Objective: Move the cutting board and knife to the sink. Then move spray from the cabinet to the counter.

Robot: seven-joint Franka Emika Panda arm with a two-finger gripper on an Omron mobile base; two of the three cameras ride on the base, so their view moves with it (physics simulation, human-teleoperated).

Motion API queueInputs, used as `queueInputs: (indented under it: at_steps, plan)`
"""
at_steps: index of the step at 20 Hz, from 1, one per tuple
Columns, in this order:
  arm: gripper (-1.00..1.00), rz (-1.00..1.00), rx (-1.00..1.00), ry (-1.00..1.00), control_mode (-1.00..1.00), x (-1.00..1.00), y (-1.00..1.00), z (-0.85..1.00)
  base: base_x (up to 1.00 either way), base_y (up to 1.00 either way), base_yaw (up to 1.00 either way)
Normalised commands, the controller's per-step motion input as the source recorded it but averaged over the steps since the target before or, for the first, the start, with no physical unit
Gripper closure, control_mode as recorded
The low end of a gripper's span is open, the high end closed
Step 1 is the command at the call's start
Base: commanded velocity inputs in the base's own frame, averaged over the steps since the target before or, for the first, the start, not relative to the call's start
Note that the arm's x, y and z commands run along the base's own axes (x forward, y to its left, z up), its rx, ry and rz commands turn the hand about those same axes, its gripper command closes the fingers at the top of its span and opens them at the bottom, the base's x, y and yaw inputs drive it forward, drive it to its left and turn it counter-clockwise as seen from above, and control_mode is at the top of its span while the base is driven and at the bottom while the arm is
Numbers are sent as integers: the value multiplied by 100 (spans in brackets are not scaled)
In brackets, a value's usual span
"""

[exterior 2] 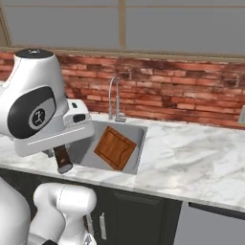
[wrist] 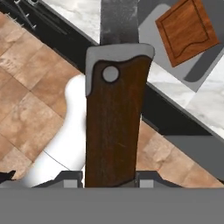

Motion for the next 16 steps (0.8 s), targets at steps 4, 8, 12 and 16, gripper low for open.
queueInputs:
  at_steps: [4, 8, 12, 16]
  plan:
    - [100, 0, 0, 0, 100, 0, 0, 0, 38, -33, 5]
    - [100, 0, 0, 0, 100, 0, 0, 0, 52, -20, 0]
    - [100, 0, 0, 0, 100, 0, 0, 0, 35, -26, 0]
    - [100, 1, 1, 0, -100, 15, -8, -10, 31, -21, 0]
